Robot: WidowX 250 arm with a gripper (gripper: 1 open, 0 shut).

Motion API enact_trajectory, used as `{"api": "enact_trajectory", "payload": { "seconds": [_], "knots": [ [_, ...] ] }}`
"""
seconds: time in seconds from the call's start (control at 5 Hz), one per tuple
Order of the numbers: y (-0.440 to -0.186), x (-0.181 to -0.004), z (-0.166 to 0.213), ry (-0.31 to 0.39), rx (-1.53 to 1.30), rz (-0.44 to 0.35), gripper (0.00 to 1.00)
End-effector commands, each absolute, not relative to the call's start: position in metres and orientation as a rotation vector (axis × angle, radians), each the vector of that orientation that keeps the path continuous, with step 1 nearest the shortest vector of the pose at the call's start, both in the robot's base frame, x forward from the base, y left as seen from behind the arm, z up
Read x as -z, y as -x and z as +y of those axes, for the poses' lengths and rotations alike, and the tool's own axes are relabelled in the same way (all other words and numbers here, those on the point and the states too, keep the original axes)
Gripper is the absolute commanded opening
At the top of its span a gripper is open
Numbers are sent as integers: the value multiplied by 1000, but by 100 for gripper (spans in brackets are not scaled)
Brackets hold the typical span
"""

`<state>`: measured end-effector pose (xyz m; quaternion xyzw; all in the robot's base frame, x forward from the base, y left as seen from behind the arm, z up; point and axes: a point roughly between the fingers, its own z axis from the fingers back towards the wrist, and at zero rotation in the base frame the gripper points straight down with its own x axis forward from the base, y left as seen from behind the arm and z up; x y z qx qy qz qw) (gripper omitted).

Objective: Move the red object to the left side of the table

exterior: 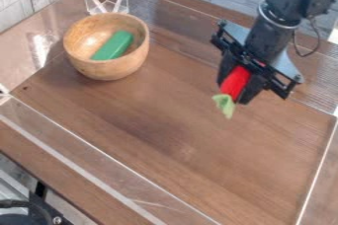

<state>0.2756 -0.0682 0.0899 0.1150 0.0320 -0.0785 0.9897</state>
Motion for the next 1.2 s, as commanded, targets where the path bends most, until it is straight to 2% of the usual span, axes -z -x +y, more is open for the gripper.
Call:
{"api": "enact_trajectory", "payload": {
  "seconds": [0.0,0.4,1.0],
  "knots": [
    [-282,-123,-75,-193,139,-25,0],
    [-275,-138,-84,-173,110,-35,0],
    [-267,-143,-95,-142,-2,-47,0]
  ]
}}
